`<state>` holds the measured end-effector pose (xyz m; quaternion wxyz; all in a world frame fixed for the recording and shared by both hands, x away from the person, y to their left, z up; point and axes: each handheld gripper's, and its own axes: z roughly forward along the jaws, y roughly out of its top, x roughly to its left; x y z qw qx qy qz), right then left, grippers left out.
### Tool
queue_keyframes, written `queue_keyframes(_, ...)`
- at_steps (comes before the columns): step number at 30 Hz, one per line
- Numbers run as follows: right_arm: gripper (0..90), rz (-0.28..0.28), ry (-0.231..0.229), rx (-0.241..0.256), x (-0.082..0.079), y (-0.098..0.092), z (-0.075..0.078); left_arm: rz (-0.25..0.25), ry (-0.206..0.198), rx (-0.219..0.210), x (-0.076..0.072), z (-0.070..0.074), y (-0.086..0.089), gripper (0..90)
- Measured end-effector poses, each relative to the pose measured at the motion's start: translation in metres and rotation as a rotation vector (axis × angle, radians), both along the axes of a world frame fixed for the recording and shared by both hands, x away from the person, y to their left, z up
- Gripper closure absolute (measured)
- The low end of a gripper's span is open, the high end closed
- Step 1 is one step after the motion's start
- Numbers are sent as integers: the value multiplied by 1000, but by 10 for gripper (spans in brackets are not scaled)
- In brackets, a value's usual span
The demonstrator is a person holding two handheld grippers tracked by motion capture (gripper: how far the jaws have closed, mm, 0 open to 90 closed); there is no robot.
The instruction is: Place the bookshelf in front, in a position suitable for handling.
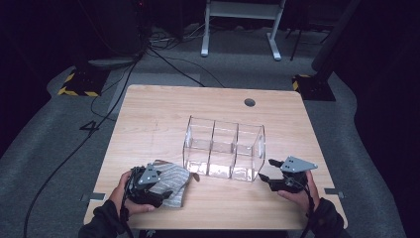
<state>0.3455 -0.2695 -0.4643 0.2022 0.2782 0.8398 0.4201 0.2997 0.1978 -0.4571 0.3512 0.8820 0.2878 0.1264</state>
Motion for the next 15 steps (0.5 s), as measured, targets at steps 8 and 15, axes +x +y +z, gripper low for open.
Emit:
queue_keyframes(8,334,-6,-7,-2,0,0,1,141,-55,-61,11,13,11,220)
queue_keyframes(15,326,-13,-2,-8,1,1,-1,70,48,-1,19,-14,-2,229)
